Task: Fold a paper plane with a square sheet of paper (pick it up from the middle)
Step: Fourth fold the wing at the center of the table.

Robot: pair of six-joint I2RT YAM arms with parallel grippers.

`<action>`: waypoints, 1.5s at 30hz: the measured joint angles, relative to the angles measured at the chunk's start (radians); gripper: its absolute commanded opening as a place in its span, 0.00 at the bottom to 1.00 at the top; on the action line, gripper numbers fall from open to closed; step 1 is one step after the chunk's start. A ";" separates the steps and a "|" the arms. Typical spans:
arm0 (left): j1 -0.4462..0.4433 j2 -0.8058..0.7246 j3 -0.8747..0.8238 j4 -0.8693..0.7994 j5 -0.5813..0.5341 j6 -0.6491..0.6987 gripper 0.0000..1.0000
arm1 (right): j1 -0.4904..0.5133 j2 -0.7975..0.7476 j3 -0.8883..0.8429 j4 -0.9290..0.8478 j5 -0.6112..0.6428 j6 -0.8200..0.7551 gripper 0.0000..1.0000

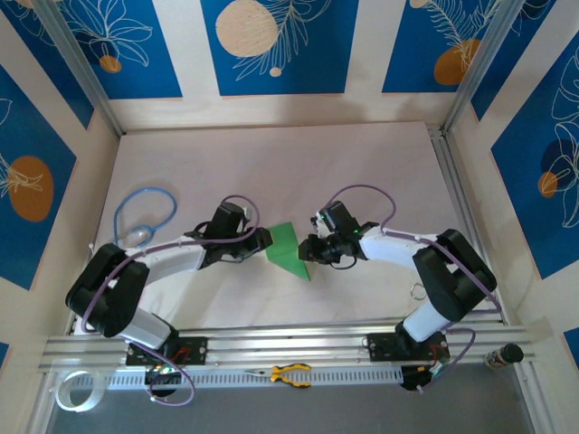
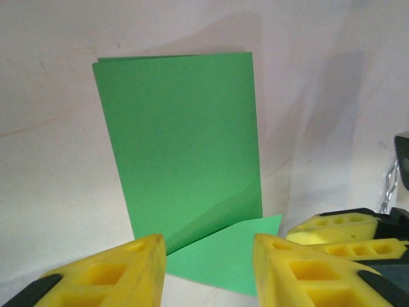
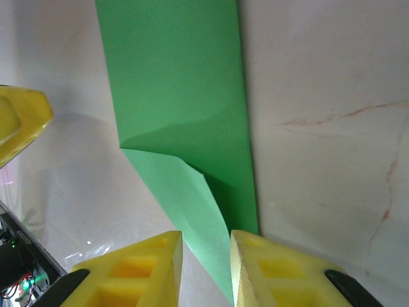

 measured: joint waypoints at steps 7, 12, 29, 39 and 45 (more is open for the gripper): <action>0.026 0.066 0.000 0.037 0.095 -0.004 0.41 | 0.000 0.071 0.076 -0.008 0.005 -0.005 0.26; 0.028 0.071 0.000 0.055 0.124 -0.005 0.41 | -0.010 0.112 0.114 -0.008 0.003 -0.022 0.20; 0.037 0.071 -0.007 0.066 0.130 -0.005 0.42 | -0.020 0.127 0.109 0.002 -0.032 -0.074 0.16; 0.039 0.071 -0.014 0.066 0.130 -0.020 0.42 | -0.020 0.114 0.087 0.016 -0.032 -0.090 0.05; 0.039 0.059 -0.026 0.043 0.105 -0.023 0.47 | -0.023 0.074 0.064 0.048 -0.036 -0.092 0.02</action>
